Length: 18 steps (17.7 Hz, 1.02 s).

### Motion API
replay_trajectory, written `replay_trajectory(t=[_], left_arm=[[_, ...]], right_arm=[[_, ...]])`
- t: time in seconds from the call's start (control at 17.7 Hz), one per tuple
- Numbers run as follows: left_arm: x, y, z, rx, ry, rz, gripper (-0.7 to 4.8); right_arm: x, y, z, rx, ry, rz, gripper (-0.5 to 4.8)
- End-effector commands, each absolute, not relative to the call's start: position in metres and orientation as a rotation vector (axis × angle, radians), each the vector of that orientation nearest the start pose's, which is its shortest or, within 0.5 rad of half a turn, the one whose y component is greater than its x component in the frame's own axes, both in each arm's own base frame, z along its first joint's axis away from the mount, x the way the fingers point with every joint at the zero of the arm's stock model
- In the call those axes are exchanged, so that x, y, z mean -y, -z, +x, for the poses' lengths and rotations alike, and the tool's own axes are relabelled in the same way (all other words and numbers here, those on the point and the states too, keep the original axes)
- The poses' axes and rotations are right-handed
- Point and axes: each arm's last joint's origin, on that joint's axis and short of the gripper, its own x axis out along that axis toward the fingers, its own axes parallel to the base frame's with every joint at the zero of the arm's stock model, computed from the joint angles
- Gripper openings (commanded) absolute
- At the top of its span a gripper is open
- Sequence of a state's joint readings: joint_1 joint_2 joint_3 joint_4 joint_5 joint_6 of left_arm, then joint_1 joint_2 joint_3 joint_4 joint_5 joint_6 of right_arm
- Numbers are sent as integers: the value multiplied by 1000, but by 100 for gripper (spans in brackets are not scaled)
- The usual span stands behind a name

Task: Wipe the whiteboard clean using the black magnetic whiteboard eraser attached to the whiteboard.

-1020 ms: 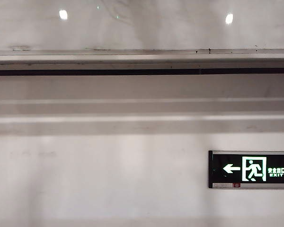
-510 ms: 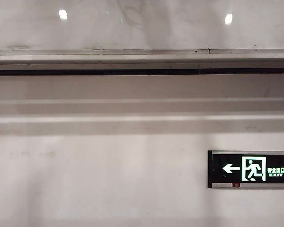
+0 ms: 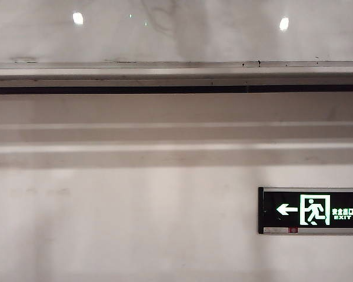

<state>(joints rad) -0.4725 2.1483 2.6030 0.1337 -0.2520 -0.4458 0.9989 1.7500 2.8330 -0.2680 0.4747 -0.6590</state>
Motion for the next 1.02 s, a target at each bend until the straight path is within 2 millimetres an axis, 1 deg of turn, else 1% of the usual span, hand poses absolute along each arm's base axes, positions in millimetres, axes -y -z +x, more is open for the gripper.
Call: replay_trajectory(t=[0.06, 0.4, 0.62, 0.74, 0.79, 1.02], left_arm=[[174, -544, 395, 523, 247, -636, 169], [164, -561, 379, 574, 200, -603, 169], [166, -561, 379, 572, 231, -600, 168], [176, -558, 377, 538, 291, -576, 169], [181, -556, 377, 512, 291, -549, 168], [207, -545, 375, 460, 284, -335, 169]], right_arm=[[-152, -678, 113, 739, -267, -55, -5], [-152, -678, 113, 739, -267, -54, -5], [-152, -678, 113, 739, -267, -54, -5], [-152, -678, 113, 739, -267, -54, -5], [-152, -678, 113, 739, -267, -54, -5], [-152, -678, 113, 741, -269, -55, -5]])
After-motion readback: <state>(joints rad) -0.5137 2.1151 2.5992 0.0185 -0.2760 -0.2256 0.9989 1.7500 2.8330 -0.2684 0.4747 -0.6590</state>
